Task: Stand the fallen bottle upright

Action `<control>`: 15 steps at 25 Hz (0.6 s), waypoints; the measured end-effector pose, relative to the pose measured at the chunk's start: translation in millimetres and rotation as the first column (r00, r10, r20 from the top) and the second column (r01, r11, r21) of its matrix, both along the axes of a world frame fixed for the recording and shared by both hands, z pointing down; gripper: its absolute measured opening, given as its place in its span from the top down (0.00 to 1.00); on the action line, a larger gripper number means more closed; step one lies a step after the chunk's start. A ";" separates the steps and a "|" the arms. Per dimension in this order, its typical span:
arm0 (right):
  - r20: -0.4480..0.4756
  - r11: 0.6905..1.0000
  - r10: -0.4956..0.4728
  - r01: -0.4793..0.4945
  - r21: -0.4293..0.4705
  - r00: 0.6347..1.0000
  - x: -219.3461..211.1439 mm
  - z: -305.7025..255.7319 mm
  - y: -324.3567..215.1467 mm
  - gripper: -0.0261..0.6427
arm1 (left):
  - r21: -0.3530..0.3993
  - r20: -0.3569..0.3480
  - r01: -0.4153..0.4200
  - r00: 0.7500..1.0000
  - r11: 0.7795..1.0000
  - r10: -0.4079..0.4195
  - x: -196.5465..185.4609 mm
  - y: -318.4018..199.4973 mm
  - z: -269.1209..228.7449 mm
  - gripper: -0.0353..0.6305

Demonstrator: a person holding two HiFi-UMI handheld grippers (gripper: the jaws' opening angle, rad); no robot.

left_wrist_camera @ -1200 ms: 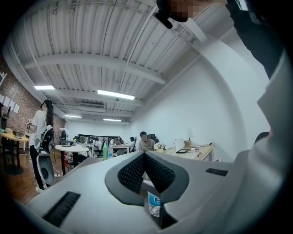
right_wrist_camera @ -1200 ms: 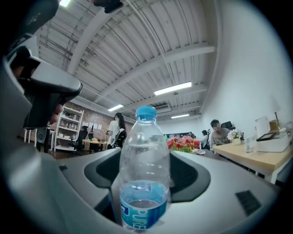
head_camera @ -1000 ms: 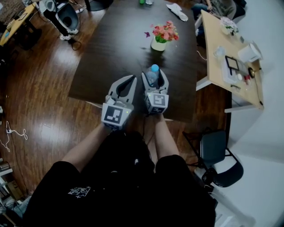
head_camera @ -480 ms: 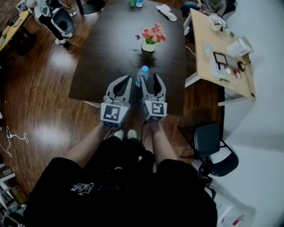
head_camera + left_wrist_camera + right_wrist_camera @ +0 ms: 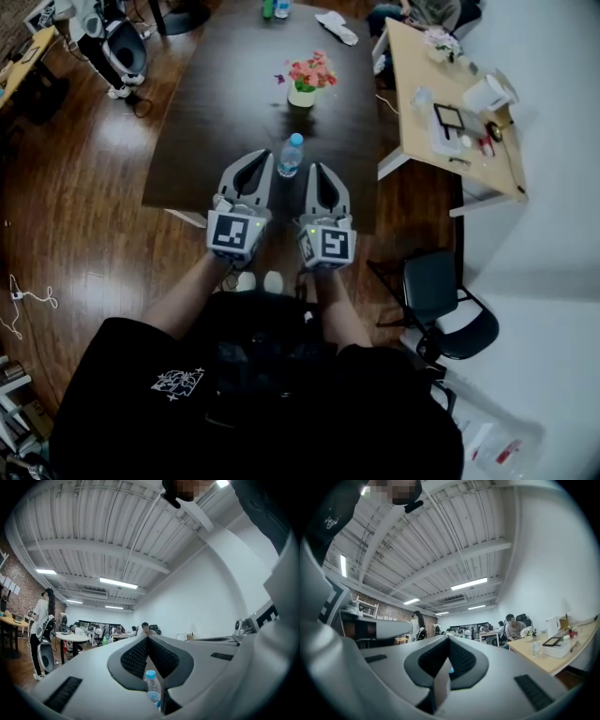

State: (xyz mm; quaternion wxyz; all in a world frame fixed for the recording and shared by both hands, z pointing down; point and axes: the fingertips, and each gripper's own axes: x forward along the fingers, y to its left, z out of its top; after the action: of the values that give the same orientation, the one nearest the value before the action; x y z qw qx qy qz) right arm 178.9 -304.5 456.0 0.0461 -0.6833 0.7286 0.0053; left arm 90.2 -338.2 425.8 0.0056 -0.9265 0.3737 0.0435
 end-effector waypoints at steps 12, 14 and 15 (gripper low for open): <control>-0.049 0.999 0.015 -0.013 0.035 0.999 -18.4 -29.7 20.0 0.93 | 0.030 -0.013 -0.078 0.997 0.996 0.078 -9.5 15.9 -18.0 0.96; -0.050 0.999 0.035 -0.033 0.043 0.998 -20.4 -31.1 27.3 0.93 | 0.036 -0.012 -0.102 0.995 0.994 0.103 -11.0 21.3 -17.0 0.96; -0.049 0.998 0.043 -0.041 0.049 0.998 -20.7 -32.2 30.4 0.93 | 0.042 -0.012 -0.109 0.994 0.993 0.109 -11.2 22.5 -16.6 0.96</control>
State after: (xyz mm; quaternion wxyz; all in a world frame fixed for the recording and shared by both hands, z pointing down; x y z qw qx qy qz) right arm 158.2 -274.1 423.7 0.0442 -0.6969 0.7146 0.0411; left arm 79.0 -315.6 409.2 0.0195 -0.9449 0.3217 0.0579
